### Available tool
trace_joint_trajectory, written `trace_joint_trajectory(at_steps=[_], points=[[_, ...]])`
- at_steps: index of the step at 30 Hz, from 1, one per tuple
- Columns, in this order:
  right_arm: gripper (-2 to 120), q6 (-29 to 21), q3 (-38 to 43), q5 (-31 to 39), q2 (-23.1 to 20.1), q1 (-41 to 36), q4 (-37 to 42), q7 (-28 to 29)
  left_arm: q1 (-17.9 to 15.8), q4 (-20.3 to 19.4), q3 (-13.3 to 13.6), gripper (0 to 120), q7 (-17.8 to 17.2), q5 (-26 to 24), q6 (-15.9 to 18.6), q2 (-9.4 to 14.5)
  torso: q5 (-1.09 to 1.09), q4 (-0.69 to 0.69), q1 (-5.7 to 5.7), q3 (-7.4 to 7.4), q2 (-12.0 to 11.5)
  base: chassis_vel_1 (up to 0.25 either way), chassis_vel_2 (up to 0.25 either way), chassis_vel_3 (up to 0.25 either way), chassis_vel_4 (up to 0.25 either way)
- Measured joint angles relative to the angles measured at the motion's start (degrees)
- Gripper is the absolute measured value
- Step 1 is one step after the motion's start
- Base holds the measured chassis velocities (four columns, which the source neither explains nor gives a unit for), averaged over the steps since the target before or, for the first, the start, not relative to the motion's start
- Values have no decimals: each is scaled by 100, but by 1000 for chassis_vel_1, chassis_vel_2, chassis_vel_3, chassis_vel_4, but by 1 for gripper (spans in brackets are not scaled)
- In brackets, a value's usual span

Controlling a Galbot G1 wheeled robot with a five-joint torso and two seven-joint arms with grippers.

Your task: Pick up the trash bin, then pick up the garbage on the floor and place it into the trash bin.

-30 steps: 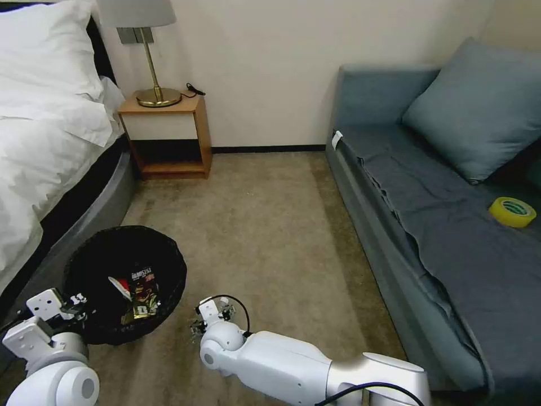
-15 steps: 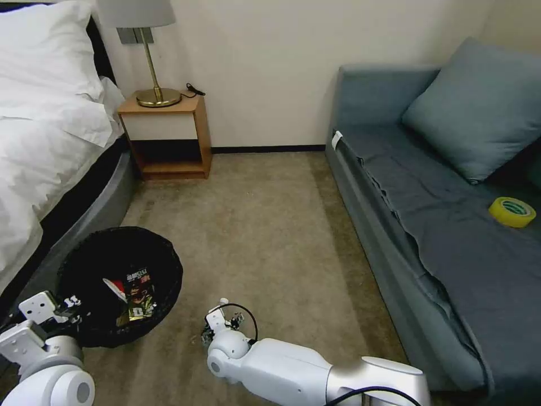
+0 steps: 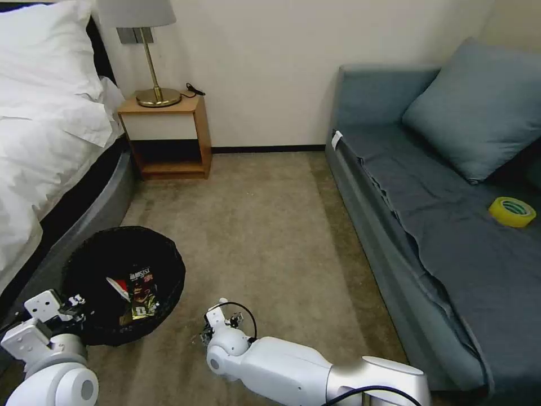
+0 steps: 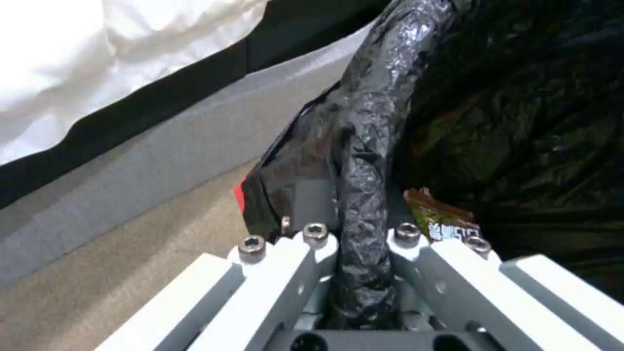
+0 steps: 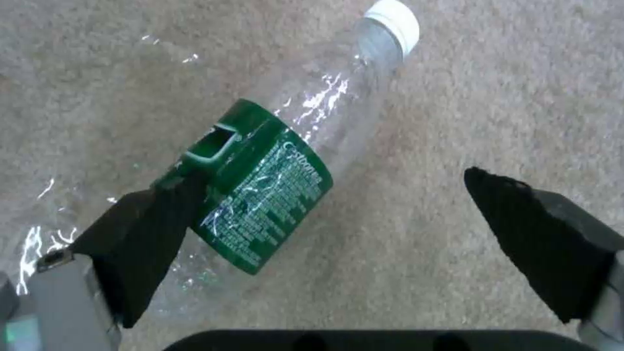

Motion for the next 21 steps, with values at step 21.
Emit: trace_joint_trajectory(at_steps=[21], points=[[67,19,-157,-33,-1,-52,40,-109,-22,56,26,2,28,105,-60,-33,0,0,0,0,0,0,0,0,0]])
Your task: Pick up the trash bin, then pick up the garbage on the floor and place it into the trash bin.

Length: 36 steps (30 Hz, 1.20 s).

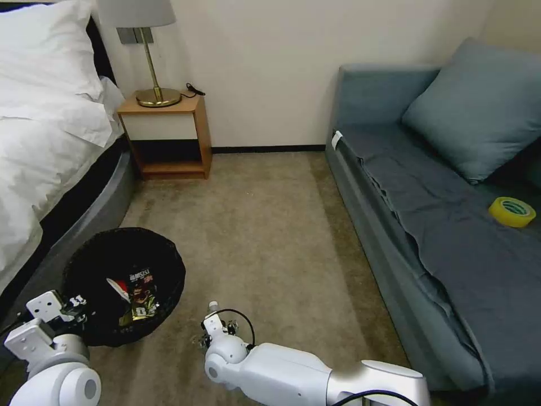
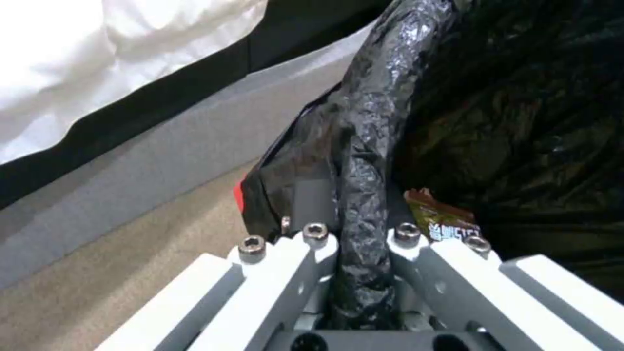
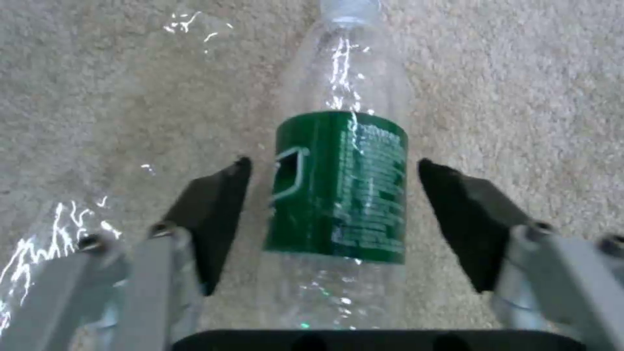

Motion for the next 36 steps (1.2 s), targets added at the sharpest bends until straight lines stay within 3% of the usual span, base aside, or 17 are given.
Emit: trace_joint_trajectory(at_steps=[2,5,19,23,31,36], points=[[64,1,-2,-2,0,0,0,-2,0,0,0,2,0,0,-1,0,0,0,0,0,0,0,0,0,0],[47,7,-27,-34,0,1,11,-35,0,0,4,2,1,1,-1,2,0,0,0,0,0,0,0,0,0],[5,19,-218,-227,1,-20,39,-157,12,-5,68,2,6,37,-10,-10,1,0,0,0,1,0,0,0,0],[0,21,-251,-216,-1,10,150,-151,14,-5,81,2,7,51,-16,-10,0,0,0,0,1,0,0,0,0],[0,-11,-257,-135,-15,158,558,-74,5,-5,74,2,12,46,-17,9,1,1,0,0,1,0,0,0,0],[0,-58,-214,-58,-364,263,862,17,-11,-1,63,2,13,13,-17,35,1,1,0,0,1,0,0,0,0]])
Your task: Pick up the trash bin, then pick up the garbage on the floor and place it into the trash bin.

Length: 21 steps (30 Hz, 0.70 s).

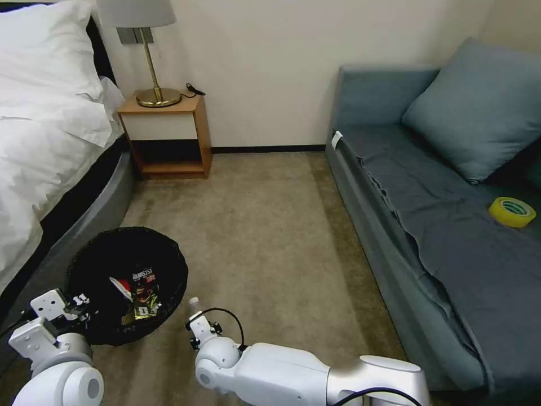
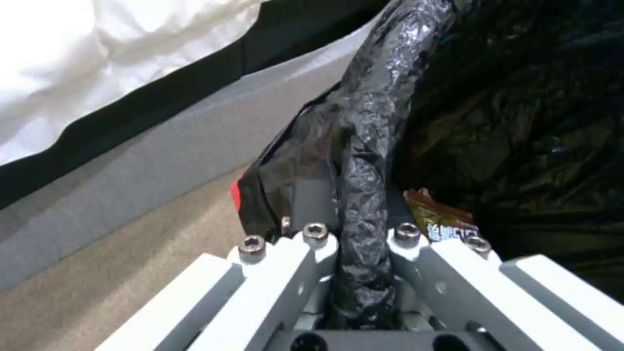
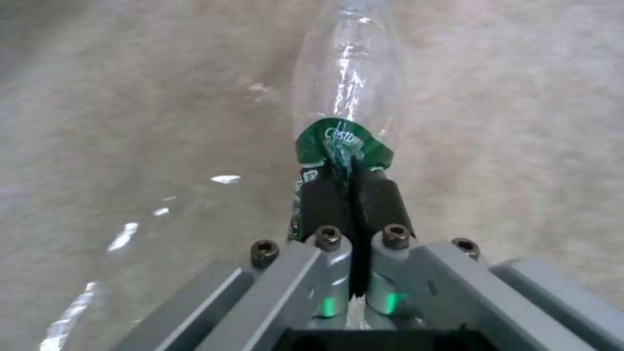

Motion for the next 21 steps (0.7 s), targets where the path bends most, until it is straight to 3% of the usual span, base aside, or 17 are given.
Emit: trace_joint_trajectory(at_steps=[8,16,18,21], points=[[0,-60,376,9,-977,304,688,94,-19,21,-52,2,2,-99,16,53,1,-1,0,0,-1,0,0,0,0],[0,-103,1402,17,-1979,879,2137,141,-80,110,30,2,22,-116,35,81,1,-3,0,0,-1,0,0,0,0],[0,-107,1472,29,-2020,936,2328,149,-84,114,42,2,23,-111,35,82,1,-4,0,0,-1,0,0,0,0],[0,-188,1728,442,-1955,1285,3320,353,-85,129,85,2,27,-80,36,82,0,-1,0,0,-1,0,0,0,0]])
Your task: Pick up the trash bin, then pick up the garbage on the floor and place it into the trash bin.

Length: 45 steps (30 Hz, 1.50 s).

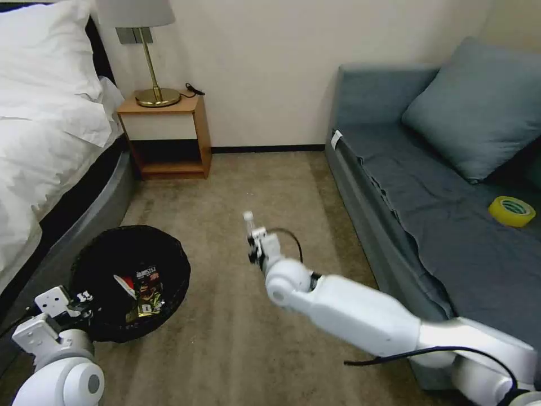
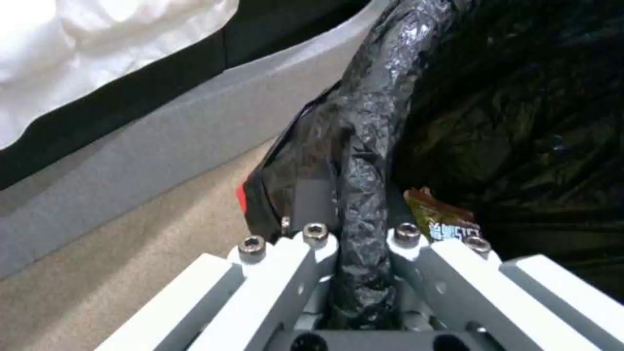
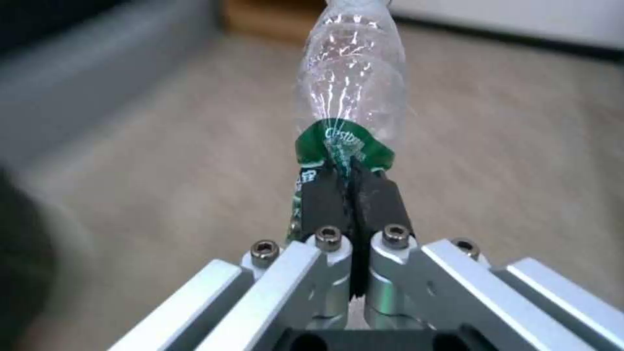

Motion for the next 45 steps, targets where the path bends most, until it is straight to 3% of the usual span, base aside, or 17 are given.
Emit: trace_joint_trajectory(at_steps=[6,15,23,30,33,35,40,43,45], points=[[0,-120,-279,831,596,293,926,428,-7,19,68,2,0,49,5,-17,-2,2,0,0,0,0,0,0,0],[0,-79,-959,898,1137,272,559,502,-22,-15,242,2,-30,86,45,-87,-2,1,0,0,0,0,0,0,0],[0,-95,-1278,917,1193,164,506,535,-66,-12,339,2,-56,90,74,-115,-2,1,0,0,0,0,0,0,0],[19,-99,-1294,880,1159,156,547,532,-84,-4,409,2,-64,98,84,-150,-1,1,0,0,0,0,0,0,0],[42,-109,-1195,837,1062,201,622,487,-74,2,436,2,-76,95,85,-163,-1,1,0,0,0,0,0,0,0],[47,-109,-1168,815,1043,205,644,485,-74,7,436,2,-99,57,85,-157,-1,1,0,0,0,0,0,0,0],[63,-104,-968,735,917,262,766,476,-132,133,434,2,-497,-679,198,-102,0,1,0,0,0,0,0,0,0],[79,-85,-850,672,791,286,912,470,-219,387,397,2,-993,-1540,311,-28,0,0,0,0,0,0,0,0,0],[83,-82,-823,648,758,279,953,469,-249,483,378,2,-1152,-1769,336,-7,0,0,0,0,0,0,0,0,0]])
